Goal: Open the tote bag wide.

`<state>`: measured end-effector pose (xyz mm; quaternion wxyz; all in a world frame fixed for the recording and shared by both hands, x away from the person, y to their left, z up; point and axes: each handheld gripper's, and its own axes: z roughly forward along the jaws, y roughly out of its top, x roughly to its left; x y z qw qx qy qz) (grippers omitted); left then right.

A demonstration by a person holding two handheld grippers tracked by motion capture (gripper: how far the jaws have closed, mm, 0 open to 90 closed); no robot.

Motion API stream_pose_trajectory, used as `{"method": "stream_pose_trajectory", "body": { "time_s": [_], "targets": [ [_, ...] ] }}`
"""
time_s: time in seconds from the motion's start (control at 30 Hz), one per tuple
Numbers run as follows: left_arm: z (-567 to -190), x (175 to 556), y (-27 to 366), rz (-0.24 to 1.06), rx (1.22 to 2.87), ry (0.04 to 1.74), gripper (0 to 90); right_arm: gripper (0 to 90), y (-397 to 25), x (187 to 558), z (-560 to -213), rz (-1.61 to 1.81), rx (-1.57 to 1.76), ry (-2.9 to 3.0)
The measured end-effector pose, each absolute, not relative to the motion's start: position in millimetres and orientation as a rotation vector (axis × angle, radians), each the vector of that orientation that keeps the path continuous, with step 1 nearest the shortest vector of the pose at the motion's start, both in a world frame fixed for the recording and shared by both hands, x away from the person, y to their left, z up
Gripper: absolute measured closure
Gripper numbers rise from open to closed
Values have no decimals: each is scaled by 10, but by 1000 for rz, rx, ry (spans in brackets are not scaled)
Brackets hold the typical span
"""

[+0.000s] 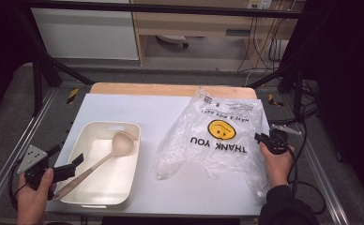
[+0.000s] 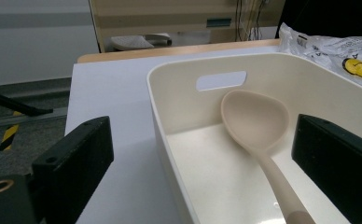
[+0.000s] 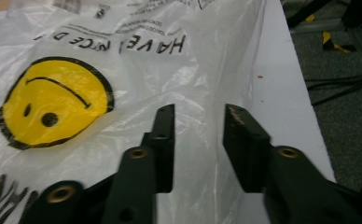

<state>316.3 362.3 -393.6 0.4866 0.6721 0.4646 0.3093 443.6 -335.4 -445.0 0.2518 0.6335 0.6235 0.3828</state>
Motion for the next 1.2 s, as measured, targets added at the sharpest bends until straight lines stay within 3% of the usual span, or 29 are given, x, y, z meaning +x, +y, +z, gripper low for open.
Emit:
{"method": "stream_pose_trajectory", "body": {
  "time_s": [0.07, 0.2, 0.37, 0.57, 1.2],
  "targets": [
    [-3935, 3161, 3621, 752, 1632, 1131, 51, 468, -3334, 4369, -4376, 1023, 1703, 1717],
    [-3934, 3158, 3616, 757, 1631, 1128, 50, 287, -3222, 4207, -4239, 977, 1611, 1753],
    [-3932, 3156, 3616, 763, 1630, 1128, 50, 189, -2986, 4051, -4119, 994, 1465, 1866],
    [-3933, 3157, 3614, 763, 1642, 1124, 50, 135, -2632, 3907, -4103, 995, 1358, 2010],
    [-3928, 3155, 3606, 775, 1653, 1117, 49, 95, -1475, 3612, -4328, 999, 1044, 2415]
  ]
}}
